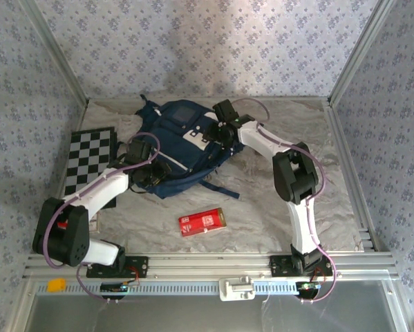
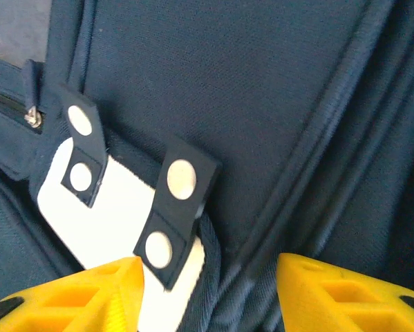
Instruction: Pack the student bag
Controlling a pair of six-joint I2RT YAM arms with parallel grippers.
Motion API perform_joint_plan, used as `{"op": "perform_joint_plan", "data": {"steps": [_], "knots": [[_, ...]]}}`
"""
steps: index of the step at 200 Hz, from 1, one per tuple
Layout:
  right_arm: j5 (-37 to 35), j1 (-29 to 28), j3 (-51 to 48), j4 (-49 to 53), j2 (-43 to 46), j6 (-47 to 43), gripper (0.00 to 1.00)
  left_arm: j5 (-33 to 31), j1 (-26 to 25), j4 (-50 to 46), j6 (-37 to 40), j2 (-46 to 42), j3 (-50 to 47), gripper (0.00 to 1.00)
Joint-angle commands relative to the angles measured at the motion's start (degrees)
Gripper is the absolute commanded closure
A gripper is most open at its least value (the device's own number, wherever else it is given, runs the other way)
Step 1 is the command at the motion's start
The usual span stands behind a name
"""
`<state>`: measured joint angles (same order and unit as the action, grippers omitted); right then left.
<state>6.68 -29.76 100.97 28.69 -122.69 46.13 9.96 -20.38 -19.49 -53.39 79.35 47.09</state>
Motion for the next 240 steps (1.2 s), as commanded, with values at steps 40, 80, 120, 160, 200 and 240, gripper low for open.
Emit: {"op": "perform_joint_plan", "data": {"steps": [40, 80, 120, 160, 200, 240], "knots": [[-0.2, 0.0, 7.5, 4.1, -6.7, 0.9, 0.67, -1.4, -1.3, -2.1, 1.3, 0.6, 0.6, 0.59], [-1.6, 0.3, 1.6, -3.2, -0.6, 2.3, 1.00, -1.5, -1.5, 2.3, 0.0, 1.0, -4.2, 0.58], [1.9, 1.7, -5.8, -8.7, 5.4, 5.0, 1.00, -3.4, -0.2, 5.2, 5.3, 6.2, -0.6, 0.59], [4.0, 0.6, -16.9, -16.3, 12.7, 9.2, 1.00, -2.6, 4.9, 8.4, 12.8, 11.5, 6.1, 0.59], [4.5, -1.8, -23.7, -24.5, 17.5, 15.3, 1.00, -1.6, 8.7, 6.2, 18.3, 8.8, 9.7, 0.52], [2.2, -2.5, -28.7, -30.2, 21.7, 20.7, 1.00, -3.1, 7.1, -3.7, 15.2, -0.6, 9.9, 0.42]]}}
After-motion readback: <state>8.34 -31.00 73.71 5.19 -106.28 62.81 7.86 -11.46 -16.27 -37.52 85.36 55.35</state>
